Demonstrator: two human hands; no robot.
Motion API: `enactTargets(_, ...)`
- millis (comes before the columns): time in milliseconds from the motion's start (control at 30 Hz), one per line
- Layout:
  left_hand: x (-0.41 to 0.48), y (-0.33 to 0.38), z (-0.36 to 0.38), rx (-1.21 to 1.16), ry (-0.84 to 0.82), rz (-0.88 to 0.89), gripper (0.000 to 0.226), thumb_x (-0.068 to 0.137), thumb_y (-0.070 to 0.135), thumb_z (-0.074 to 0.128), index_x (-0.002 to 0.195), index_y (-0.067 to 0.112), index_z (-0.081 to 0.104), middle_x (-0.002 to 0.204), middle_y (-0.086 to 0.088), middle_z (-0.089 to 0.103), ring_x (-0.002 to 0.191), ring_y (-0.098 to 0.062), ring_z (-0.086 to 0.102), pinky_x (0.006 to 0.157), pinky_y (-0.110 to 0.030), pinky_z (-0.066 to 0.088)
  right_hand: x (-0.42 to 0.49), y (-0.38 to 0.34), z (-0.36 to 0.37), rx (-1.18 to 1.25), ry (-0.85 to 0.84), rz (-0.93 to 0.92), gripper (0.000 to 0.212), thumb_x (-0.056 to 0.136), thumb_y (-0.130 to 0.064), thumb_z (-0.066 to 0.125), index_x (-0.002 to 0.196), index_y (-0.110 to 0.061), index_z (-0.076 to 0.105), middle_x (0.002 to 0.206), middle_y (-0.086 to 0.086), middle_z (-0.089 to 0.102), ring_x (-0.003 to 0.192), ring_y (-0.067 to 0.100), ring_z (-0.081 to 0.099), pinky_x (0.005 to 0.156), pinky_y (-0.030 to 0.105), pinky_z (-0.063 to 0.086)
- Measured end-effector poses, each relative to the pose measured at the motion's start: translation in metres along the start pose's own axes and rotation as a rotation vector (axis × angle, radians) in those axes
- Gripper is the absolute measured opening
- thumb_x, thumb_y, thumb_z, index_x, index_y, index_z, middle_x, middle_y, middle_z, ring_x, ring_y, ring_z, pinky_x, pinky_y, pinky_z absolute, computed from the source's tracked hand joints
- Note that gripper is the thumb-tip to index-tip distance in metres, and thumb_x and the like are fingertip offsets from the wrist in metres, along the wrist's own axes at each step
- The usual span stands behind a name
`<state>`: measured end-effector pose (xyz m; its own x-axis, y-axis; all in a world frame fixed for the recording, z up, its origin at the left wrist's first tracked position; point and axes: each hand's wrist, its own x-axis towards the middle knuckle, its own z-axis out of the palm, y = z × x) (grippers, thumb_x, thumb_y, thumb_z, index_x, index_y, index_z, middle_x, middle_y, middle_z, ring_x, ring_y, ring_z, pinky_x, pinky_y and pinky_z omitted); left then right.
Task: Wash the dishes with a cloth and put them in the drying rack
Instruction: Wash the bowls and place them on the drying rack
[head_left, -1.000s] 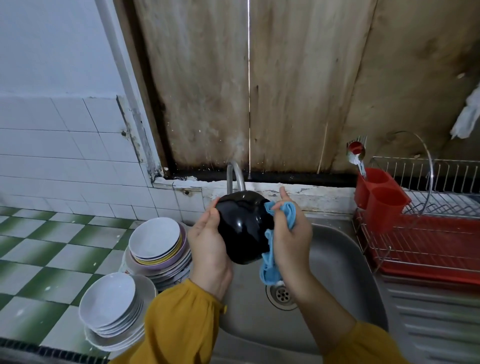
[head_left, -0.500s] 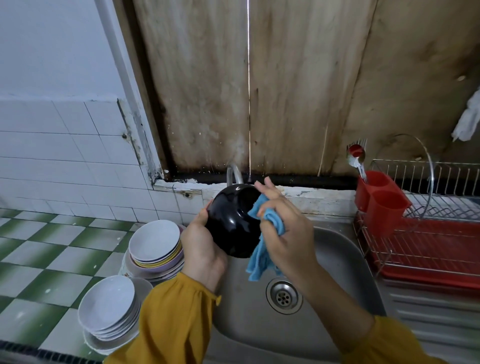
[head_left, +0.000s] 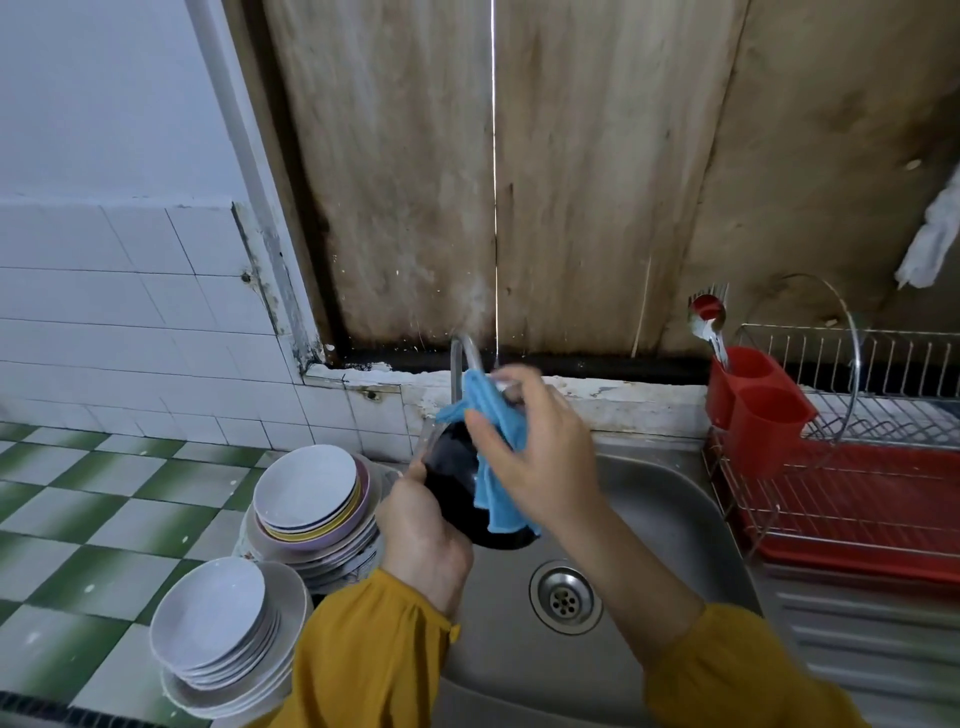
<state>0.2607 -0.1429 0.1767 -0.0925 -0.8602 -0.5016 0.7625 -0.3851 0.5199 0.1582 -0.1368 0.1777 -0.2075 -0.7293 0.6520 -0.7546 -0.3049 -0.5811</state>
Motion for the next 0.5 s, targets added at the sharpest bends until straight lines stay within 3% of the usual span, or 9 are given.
enactTargets(100, 0.0, 0.002, -0.006, -0.01, -0.018, -0.009, 0.037, 0.104, 0.024, 0.032, 0.117, 0.007, 0.063, 0.124, -0.022, 0.063, 0.115, -0.037, 0.059, 0.102, -0.051, 0.044, -0.028, 0.018, 0.004, -0.049, -0.082, -0.27, 0.036, 0.086, -0.047, 0.056, 0.111, -0.021, 0.06, 0.129, 0.002, 0.053, 0.121, 0.018, 0.049, 0.096, 0.042, 0.045)
enactTargets(167, -0.003, -0.002, -0.009, 0.029, -0.018, -0.003, 0.036, 0.104, 0.026, 0.035, 0.112, 0.01, 0.066, 0.119, -0.02, 0.065, 0.111, -0.036, 0.06, 0.1, -0.052, 0.046, -0.035, 0.02, 0.0, 0.065, -0.132, -0.132, 0.026, 0.089, -0.044, 0.057, 0.109, -0.028, 0.06, 0.145, -0.002, 0.042, 0.129, 0.017, 0.047, 0.098, 0.037, 0.047)
enactTargets(200, -0.004, -0.004, -0.009, 0.058, -0.014, 0.009, 0.035, 0.103, 0.027, 0.037, 0.114, 0.013, 0.067, 0.118, -0.019, 0.067, 0.11, -0.037, 0.061, 0.099, -0.053, 0.047, -0.033, 0.019, -0.002, 0.191, -0.123, 0.039, 0.016, 0.091, -0.04, 0.058, 0.105, -0.032, 0.061, 0.142, -0.003, 0.046, 0.121, 0.014, 0.053, 0.092, 0.032, 0.051)
enactTargets(267, -0.008, -0.007, -0.007, 0.119, 0.004, 0.075, 0.03, 0.1, 0.027, 0.045, 0.116, 0.017, 0.068, 0.115, -0.017, 0.069, 0.107, -0.038, 0.064, 0.096, -0.055, 0.049, -0.021, 0.019, -0.003, 0.561, -0.061, 0.42, 0.005, 0.094, -0.029, 0.059, 0.095, -0.031, 0.064, 0.111, 0.007, 0.064, 0.095, 0.022, 0.065, 0.077, 0.036, 0.057)
enactTargets(333, -0.013, -0.006, 0.0, 0.173, 0.015, 0.216, 0.025, 0.099, 0.019, 0.049, 0.114, 0.015, 0.069, 0.107, -0.015, 0.071, 0.102, -0.034, 0.066, 0.09, -0.048, 0.054, -0.013, 0.018, -0.005, 0.643, 0.008, 0.532, 0.009, 0.095, -0.026, 0.057, 0.096, -0.023, 0.066, 0.095, 0.01, 0.067, 0.091, 0.026, 0.066, 0.077, 0.043, 0.055)
enactTargets(367, -0.017, -0.003, 0.003, 0.19, 0.008, 0.292, 0.025, 0.1, 0.016, 0.049, 0.113, 0.013, 0.069, 0.103, -0.013, 0.072, 0.098, -0.031, 0.067, 0.085, -0.043, 0.057, -0.016, 0.013, -0.004, 0.601, 0.039, 0.462, 0.013, 0.095, -0.028, 0.055, 0.102, -0.026, 0.065, 0.099, 0.004, 0.068, 0.095, 0.018, 0.065, 0.081, 0.037, 0.053)
enactTargets(433, -0.024, 0.004, 0.011, 0.198, -0.034, 0.398, 0.026, 0.101, 0.014, 0.047, 0.114, 0.011, 0.069, 0.101, -0.011, 0.072, 0.095, -0.027, 0.068, 0.081, -0.038, 0.058, -0.032, 0.006, 0.0, 0.439, 0.149, 0.193, 0.031, 0.093, -0.035, 0.049, 0.123, -0.032, 0.057, 0.127, -0.002, 0.06, 0.119, 0.006, 0.055, 0.099, 0.027, 0.045)
enactTargets(500, -0.028, 0.008, 0.017, 0.182, -0.069, 0.432, 0.026, 0.101, 0.014, 0.048, 0.115, 0.01, 0.069, 0.1, -0.01, 0.074, 0.095, -0.024, 0.07, 0.085, -0.039, 0.058, -0.051, 0.002, 0.011, 0.398, 0.24, -0.032, 0.045, 0.095, -0.034, 0.044, 0.14, -0.032, 0.043, 0.15, 0.009, 0.039, 0.14, 0.017, 0.037, 0.113, 0.031, 0.032)
